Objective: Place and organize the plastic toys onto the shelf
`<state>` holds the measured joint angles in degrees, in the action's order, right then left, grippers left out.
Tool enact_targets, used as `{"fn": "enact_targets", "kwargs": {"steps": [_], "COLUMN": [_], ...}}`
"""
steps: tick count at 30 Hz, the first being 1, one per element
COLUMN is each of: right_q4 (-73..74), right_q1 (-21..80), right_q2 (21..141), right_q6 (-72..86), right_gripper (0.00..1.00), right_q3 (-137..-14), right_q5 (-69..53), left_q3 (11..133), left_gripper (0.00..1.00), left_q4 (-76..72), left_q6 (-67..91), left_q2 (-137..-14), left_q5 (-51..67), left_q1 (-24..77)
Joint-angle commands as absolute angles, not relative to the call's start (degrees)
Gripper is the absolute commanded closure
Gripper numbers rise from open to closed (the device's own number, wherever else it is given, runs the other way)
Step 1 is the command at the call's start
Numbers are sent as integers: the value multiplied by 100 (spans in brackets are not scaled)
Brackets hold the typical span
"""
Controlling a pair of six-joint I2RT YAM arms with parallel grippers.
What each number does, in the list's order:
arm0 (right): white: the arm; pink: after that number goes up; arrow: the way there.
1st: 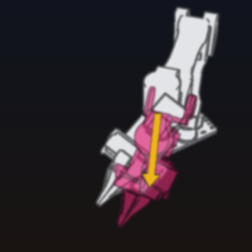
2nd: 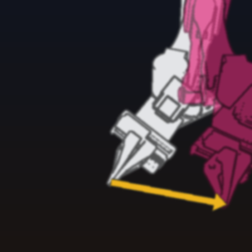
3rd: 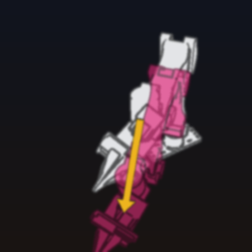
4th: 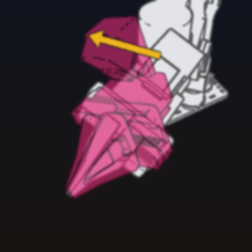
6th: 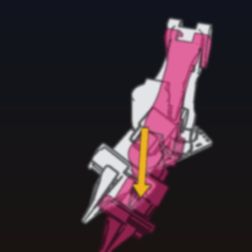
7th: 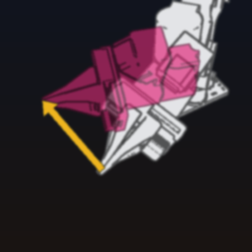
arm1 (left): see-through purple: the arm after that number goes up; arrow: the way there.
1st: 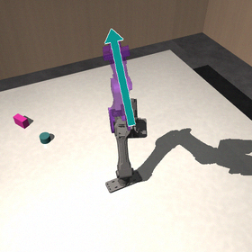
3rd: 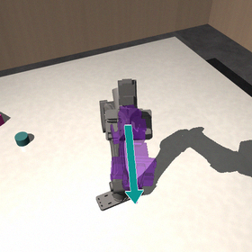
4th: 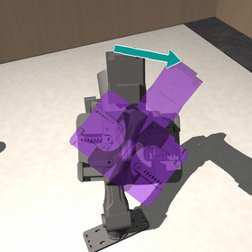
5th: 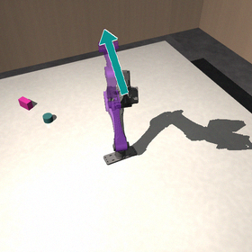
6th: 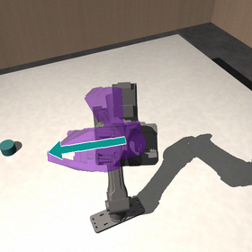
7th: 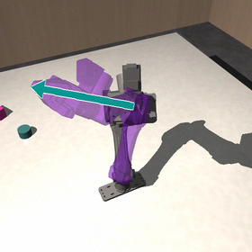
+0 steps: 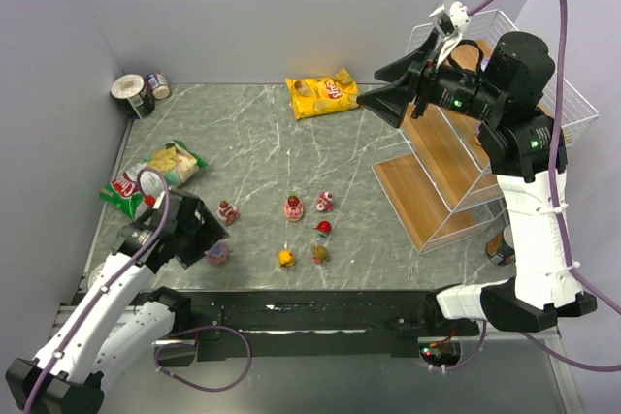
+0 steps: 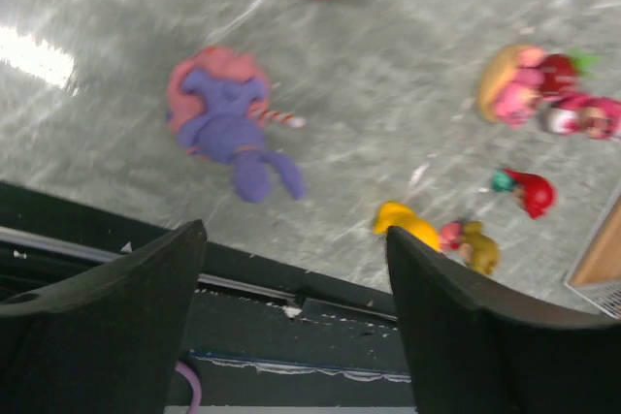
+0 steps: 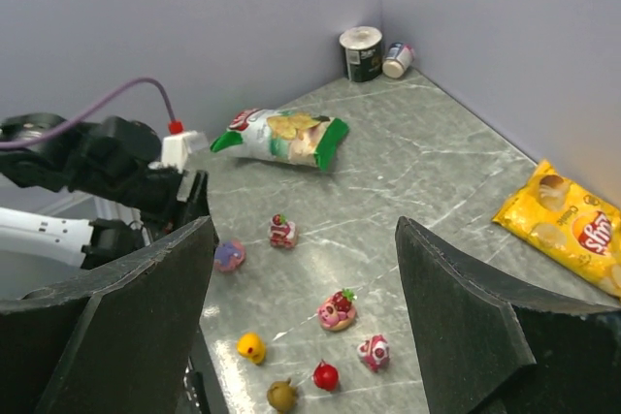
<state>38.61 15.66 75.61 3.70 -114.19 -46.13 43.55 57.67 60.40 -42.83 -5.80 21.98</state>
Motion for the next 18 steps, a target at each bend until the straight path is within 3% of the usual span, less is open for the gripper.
{"fn": "enact_targets", "kwargs": {"steps": [1,10,18], "right_q4": [3788,3867,4078], "right_q1": [1731,1758,1767], "right_q2": [7331,7005,6899], "right_q6": [246,141,53], "right_gripper": [18,18,18], "right_q3": [-11400,-11066,-11022], "right_q5": [-4518,-4307,-4175], "left_q3": [3851,3533,3489], "left_gripper": [23,45,50], "left_q4": [5354,4958,4729], "left_q6": [6662,6688,6575], "left_q2": [-4175,-4526,-4922], "left_q5": [-343,-413,-536], "left_q1": [2197,2197,2197]}}
